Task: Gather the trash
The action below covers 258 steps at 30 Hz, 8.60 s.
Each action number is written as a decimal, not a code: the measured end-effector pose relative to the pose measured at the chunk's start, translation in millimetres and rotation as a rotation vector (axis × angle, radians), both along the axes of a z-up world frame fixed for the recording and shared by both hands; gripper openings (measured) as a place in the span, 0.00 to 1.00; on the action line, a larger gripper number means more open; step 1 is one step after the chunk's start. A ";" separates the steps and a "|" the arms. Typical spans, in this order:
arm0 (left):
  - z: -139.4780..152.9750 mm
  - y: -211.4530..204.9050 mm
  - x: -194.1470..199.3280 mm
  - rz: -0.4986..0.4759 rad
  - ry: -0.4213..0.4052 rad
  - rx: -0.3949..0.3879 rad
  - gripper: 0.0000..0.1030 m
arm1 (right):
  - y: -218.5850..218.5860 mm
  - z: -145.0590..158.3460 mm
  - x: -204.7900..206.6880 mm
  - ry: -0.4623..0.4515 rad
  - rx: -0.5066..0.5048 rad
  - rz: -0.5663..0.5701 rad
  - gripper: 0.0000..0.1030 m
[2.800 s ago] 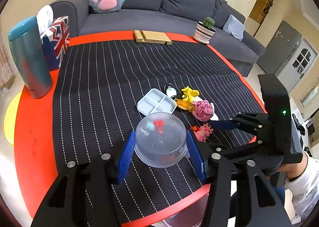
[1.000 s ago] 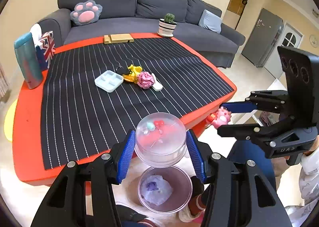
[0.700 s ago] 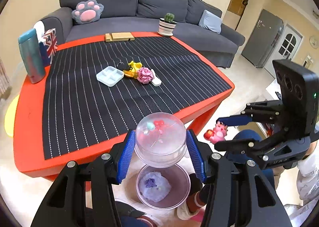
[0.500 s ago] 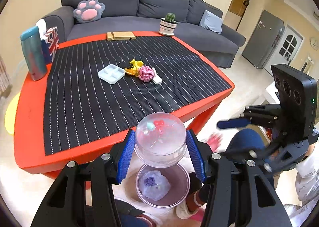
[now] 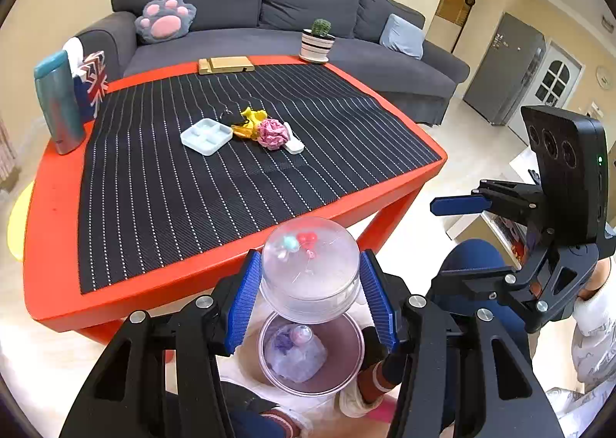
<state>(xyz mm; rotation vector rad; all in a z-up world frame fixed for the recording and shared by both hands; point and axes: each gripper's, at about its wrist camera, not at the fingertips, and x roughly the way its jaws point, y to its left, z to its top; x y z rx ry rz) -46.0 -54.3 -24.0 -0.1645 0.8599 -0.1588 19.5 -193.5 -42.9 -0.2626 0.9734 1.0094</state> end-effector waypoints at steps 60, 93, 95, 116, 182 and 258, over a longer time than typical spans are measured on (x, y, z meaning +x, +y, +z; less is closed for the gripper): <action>-22.0 -44.1 -3.5 -0.067 0.054 0.034 0.93 | -55.6 18.5 14.2 -0.051 0.052 -0.194 0.94; 16.6 50.0 41.4 0.135 -0.052 0.061 0.93 | 34.9 39.0 76.0 -0.135 0.001 -0.060 0.94; 16.2 53.0 43.5 0.137 -0.050 0.059 0.93 | 44.4 39.3 83.2 -0.140 -0.006 -0.044 0.94; 3.0 78.0 50.4 0.178 -0.027 0.025 0.93 | 129.0 -10.5 146.8 -0.156 -0.190 0.073 0.64; -29.0 88.9 184.7 -0.143 0.095 0.187 0.93 | 82.3 20.1 160.9 -0.069 -0.084 -0.041 0.23; 31.7 12.6 20.7 -0.021 -0.030 0.067 0.56 | 5.3 49.5 21.9 -0.128 0.032 -0.006 0.23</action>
